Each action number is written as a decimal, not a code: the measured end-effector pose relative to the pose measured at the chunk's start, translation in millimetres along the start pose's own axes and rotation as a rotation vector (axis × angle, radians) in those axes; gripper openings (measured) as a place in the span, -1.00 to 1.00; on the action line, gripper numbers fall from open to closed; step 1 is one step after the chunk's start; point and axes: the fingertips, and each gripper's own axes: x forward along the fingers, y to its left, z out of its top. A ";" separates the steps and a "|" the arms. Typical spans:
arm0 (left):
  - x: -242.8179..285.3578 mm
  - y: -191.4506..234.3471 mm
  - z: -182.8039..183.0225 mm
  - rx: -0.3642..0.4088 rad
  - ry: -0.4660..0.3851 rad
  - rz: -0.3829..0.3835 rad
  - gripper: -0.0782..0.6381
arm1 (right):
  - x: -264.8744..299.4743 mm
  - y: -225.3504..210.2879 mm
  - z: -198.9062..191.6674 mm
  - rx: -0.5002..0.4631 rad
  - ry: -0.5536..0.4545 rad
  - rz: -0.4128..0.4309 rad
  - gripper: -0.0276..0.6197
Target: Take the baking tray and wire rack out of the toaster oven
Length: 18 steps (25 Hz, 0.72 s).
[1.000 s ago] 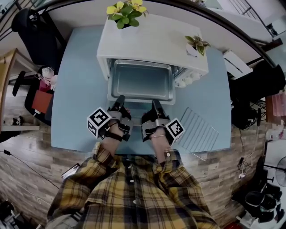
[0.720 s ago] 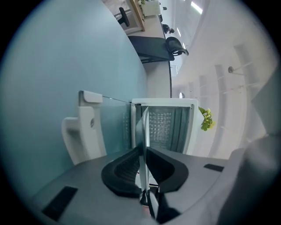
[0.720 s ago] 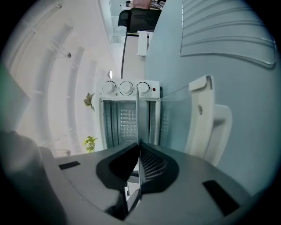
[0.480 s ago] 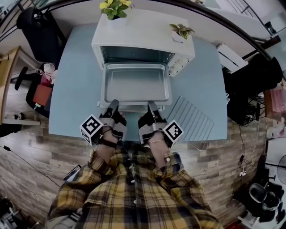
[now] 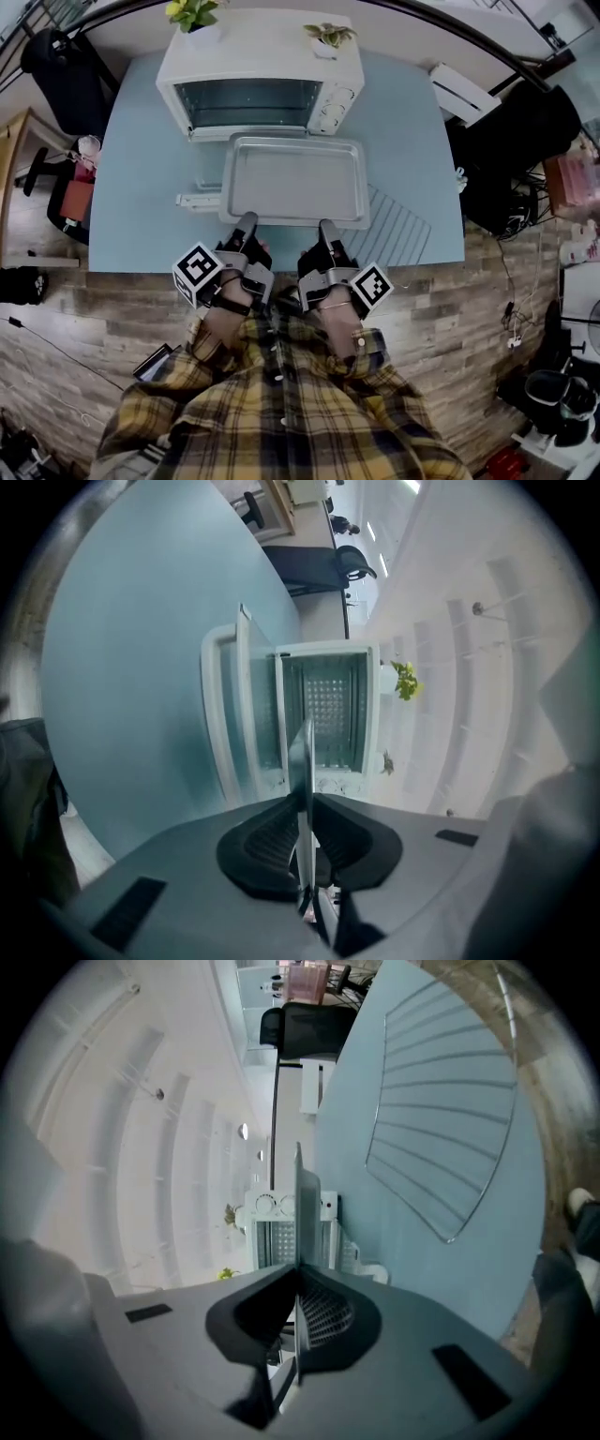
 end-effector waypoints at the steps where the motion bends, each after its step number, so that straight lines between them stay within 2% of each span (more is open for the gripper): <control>1: 5.2 -0.5 -11.5 0.005 0.025 0.001 -0.65 | -7.9 -0.9 10.6 0.001 -0.025 -0.002 -0.86; 13: 57.4 16.2 -173.7 0.066 0.386 0.044 -0.65 | -130.5 -32.2 134.3 0.035 -0.388 -0.034 -0.86; 18: 63.7 38.4 -209.8 0.084 0.461 0.098 -0.65 | -161.2 -55.1 155.8 0.062 -0.459 -0.076 -0.86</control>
